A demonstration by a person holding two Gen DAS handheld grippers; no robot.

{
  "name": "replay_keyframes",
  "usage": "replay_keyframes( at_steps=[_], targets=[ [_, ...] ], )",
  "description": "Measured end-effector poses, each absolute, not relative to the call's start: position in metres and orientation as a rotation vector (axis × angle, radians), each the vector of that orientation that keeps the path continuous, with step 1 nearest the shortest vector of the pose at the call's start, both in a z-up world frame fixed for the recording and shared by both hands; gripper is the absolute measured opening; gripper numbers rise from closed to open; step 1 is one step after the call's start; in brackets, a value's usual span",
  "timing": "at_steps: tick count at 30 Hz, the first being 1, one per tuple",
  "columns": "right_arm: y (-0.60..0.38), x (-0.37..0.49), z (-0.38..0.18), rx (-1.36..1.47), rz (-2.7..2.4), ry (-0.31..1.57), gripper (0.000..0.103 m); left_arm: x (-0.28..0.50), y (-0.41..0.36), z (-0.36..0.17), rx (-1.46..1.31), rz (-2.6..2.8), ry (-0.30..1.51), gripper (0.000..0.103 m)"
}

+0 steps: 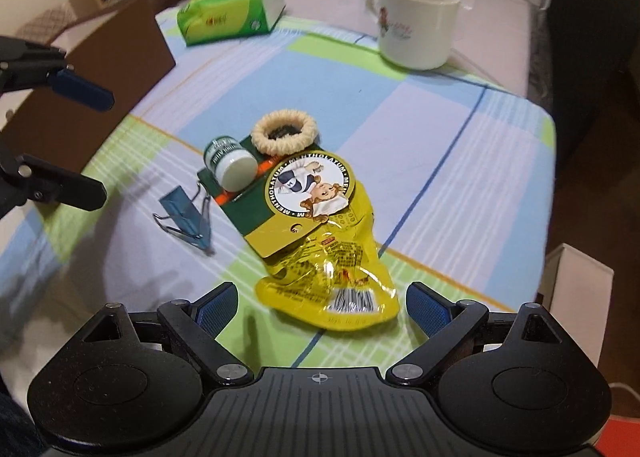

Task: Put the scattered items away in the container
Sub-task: 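Move both tools back toward the remaining items on the table, then grasp the green ointment card with the left tool while the right tool grasps the yellow packet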

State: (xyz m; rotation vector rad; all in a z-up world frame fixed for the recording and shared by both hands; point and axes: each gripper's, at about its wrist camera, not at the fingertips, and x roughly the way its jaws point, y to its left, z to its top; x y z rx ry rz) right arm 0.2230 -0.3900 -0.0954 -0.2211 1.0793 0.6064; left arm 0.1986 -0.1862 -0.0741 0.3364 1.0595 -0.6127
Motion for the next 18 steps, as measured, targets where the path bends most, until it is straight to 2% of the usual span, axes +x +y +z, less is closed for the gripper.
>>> replay_keyframes(
  at_steps=[4, 6, 7, 11, 18],
  targets=[
    [-0.388, 0.233, -0.104, -0.244, 0.647, 1.073, 0.093, 0.209, -0.189, -0.082, 0.322, -0.613, 1.082, 0.094],
    [-0.384, 0.231, -0.107, -0.291, 0.652, 1.053, 0.086, 0.215, -0.192, -0.086, 0.316, -0.61, 1.091, 0.093],
    [-0.382, 0.23, -0.108, -0.318, 0.656, 1.044, 0.074, 0.218, -0.193, -0.088, 0.315, -0.609, 1.093, 0.093],
    [-0.384, 0.229, -0.105, -0.339, 0.665, 1.058, 0.07, 0.228, -0.2, -0.095, 0.309, -0.612, 1.105, 0.093],
    [-0.391, 0.208, -0.096, -0.338, 0.648, 1.101, 0.069, 0.246, -0.212, -0.113, 0.304, -0.606, 1.134, 0.092]
  ],
)
